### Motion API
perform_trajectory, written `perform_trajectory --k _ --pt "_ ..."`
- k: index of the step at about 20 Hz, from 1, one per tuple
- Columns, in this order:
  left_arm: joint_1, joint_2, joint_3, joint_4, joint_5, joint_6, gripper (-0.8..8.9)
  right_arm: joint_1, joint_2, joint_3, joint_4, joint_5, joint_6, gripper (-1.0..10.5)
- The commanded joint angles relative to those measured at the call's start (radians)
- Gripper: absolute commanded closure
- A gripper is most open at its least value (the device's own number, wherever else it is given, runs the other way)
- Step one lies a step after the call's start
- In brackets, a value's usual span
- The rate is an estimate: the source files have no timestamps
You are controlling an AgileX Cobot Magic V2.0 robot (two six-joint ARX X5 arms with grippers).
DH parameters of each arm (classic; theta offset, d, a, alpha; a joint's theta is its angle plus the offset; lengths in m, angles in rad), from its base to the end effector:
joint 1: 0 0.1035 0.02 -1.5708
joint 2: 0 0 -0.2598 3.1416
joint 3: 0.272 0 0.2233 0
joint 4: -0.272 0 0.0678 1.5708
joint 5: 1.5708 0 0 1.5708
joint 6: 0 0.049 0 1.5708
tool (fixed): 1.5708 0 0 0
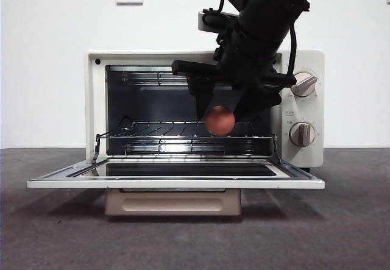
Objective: Eggoven
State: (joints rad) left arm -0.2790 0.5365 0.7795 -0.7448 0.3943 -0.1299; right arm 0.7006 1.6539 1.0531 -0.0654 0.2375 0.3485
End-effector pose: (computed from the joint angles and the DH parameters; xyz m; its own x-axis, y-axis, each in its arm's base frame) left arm 0.0815 -0.0429 0.2919 0.6723 -0.5922 -0.4441 0.5133 0.8053 -0.2968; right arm 0.2701 0.2127 0.2190 0.7358 0.3127 -0.6006 -0.2947 0.9465 0.1318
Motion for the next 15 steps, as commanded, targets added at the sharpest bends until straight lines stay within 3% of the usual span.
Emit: perform_trajectory --k 1,9,15 --pt "-0.001 0.005 0.006 0.008 0.004 0.009 8.07 0.011 -0.021 0.015 0.003 0.005 0.007 6.3" --pt "0.0 0.027 0.006 0.043 0.002 0.017 8.07 0.045 -0.2 0.015 -0.143 0.007 0.007 6.3" --pt "0.019 0.172 -0.085 0.233 0.008 -0.011 8.07 0.138 -0.477 0.015 -0.308 0.002 -0.015 6.3"
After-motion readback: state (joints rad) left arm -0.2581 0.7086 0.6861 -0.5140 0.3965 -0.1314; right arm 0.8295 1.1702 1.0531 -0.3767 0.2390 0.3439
